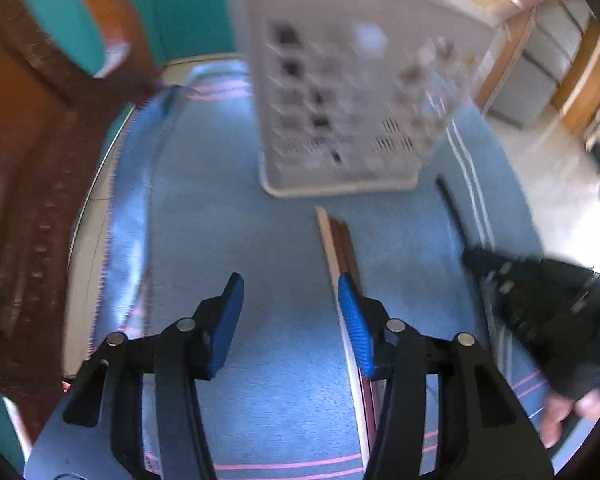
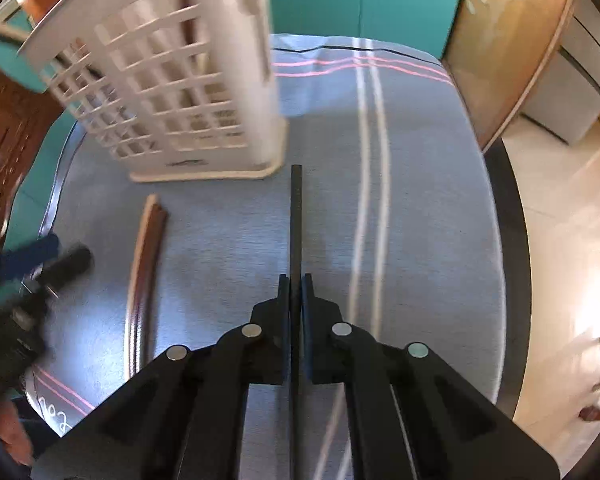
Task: Organize utensils
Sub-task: 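Grasp a black chopstick with the right tool while the left grasps a pale wooden one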
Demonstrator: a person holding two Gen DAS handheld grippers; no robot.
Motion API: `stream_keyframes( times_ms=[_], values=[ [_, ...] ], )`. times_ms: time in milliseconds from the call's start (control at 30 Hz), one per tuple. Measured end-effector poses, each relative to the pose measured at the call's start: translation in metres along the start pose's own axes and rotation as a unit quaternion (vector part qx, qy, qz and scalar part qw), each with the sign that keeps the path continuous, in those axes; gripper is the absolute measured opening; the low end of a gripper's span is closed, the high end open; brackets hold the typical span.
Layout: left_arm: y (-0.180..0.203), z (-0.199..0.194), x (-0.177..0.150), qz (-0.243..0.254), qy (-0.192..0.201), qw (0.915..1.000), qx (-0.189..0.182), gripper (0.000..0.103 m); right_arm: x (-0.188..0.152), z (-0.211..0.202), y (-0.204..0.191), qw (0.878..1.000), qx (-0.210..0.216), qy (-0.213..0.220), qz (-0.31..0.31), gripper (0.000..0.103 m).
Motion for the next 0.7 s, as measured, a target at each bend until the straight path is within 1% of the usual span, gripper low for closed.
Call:
stream_keyframes(
  times_ms=[100,200,233,267,333,433,533,567,600,633,667,700],
  values=[
    [0.016,0.016,-0.008,0.026,-0.018,0.9995,0.008,0.052,0.002,0.0,0.012,1.0,0.016,-0.006,0.021,0.007],
    [0.025,0.022,-0.011,0.033,-0.02,0.9992,0.007,0.051,0.012,-0.002,0.024,0.999,0.026,0.004,0.035,0.007],
    [0.028,0.024,-0.012,0.034,-0.023,0.9992,0.002,0.043,0.015,-0.005,0.026,0.999,0.028,0.01,0.038,0.008],
    [0.031,0.025,-0.013,0.034,-0.022,0.9992,-0.008,0.031,0.017,-0.009,0.028,0.999,0.028,0.014,0.038,0.008],
    [0.037,0.025,-0.013,0.037,-0.017,0.999,-0.017,0.022,0.019,-0.011,0.031,0.999,0.026,0.019,0.038,0.008],
    [0.04,0.025,-0.013,0.035,-0.014,0.9992,-0.016,0.022,0.024,-0.015,0.035,0.999,0.027,0.019,0.038,0.008],
    [0.037,0.023,-0.012,0.017,-0.016,0.9993,-0.028,0.022,0.008,-0.021,0.033,0.999,0.025,0.019,0.036,0.008],
    [0.033,0.02,-0.01,0.013,-0.011,0.9994,-0.031,0.022,0.006,-0.022,0.036,0.999,0.025,0.02,0.037,0.009],
    [0.03,0.017,-0.008,0.013,-0.006,0.9995,-0.028,0.022,0.007,-0.023,0.037,0.999,0.025,0.02,0.037,0.014],
    [0.027,0.014,-0.006,0.013,-0.004,0.9996,-0.026,0.028,0.007,-0.024,0.038,0.999,0.025,0.021,0.038,0.016],
    [0.027,0.013,-0.006,0.013,-0.004,0.9996,-0.025,0.038,0.005,-0.026,0.035,0.999,0.025,0.022,0.039,0.022],
    [0.027,0.013,-0.007,0.012,-0.005,0.9997,-0.023,0.041,0.006,-0.026,0.035,0.999,0.025,0.022,0.041,0.025]
  ],
)
Point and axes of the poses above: each gripper's, at about its wrist camera, not at the fingertips, and z roughly the way its jaws point, y to its right, x to its top, the point moved 8 cm from there along z, roughly the way its jaws point, and after that the axes turned 3 degrees about -y, right-handed, at the moved point
